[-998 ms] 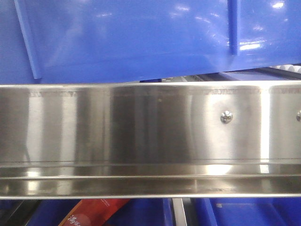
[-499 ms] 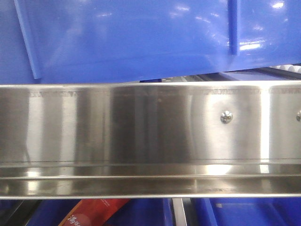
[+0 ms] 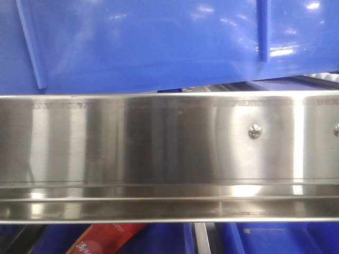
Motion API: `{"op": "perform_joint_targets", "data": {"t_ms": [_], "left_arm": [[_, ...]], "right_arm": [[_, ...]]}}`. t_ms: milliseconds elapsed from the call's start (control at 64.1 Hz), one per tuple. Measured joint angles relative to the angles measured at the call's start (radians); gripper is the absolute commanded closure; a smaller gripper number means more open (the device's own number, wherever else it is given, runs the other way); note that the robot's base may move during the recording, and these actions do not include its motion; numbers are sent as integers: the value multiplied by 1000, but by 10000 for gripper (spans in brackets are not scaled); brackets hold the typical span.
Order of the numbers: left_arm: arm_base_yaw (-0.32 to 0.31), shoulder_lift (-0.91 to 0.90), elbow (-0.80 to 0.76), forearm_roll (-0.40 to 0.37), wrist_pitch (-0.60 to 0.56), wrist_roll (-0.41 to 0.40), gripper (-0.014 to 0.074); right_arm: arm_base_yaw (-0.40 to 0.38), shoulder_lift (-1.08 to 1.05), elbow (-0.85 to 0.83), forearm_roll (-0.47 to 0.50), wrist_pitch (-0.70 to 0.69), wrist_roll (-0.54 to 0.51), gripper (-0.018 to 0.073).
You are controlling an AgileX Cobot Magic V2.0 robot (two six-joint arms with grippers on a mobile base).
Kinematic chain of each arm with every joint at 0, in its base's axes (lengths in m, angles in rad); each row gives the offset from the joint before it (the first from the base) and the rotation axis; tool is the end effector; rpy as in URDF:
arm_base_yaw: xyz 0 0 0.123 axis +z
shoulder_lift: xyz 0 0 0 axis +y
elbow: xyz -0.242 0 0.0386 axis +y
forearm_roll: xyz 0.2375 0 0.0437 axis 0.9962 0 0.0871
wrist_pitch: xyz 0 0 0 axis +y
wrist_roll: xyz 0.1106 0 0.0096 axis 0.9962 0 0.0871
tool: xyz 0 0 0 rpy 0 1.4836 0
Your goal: Move blue bin to conveyor side
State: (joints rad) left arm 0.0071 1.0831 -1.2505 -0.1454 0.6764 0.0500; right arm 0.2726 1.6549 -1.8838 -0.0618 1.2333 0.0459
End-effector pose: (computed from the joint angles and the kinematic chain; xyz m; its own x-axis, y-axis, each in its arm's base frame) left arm 0.2487 -0.0083 0.3927 -0.4087 -0.0663 -0.9103 0.0500 0.9942 -0.0948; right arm 0.3365 0.0873 0.3694 -0.7700 -0.1889 -0.6095 -0.2151 0.9761 -0.0308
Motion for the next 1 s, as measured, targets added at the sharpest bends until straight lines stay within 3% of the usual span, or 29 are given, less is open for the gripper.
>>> {"op": "perform_joint_targets", "data": {"t_ms": [156, 296, 593, 749, 842, 998], "left_arm": [[0, 0, 0, 0, 0, 0, 585], [0, 0, 0, 0, 0, 0, 585], [0, 0, 0, 0, 0, 0, 585], [0, 5, 0, 0, -64, 0, 573], [0, 28, -4, 0, -108, 0, 520], [0, 102, -67, 0, -79, 0, 376]], "right_arm": [[0, 0, 0, 0, 0, 2, 435], [0, 0, 0, 0, -2, 9, 654], [0, 0, 0, 0, -2, 10, 638], [0, 0, 0, 0, -2, 10, 638], [0, 0, 0, 0, -2, 10, 638], [0, 0, 0, 0, -2, 10, 638]]}}
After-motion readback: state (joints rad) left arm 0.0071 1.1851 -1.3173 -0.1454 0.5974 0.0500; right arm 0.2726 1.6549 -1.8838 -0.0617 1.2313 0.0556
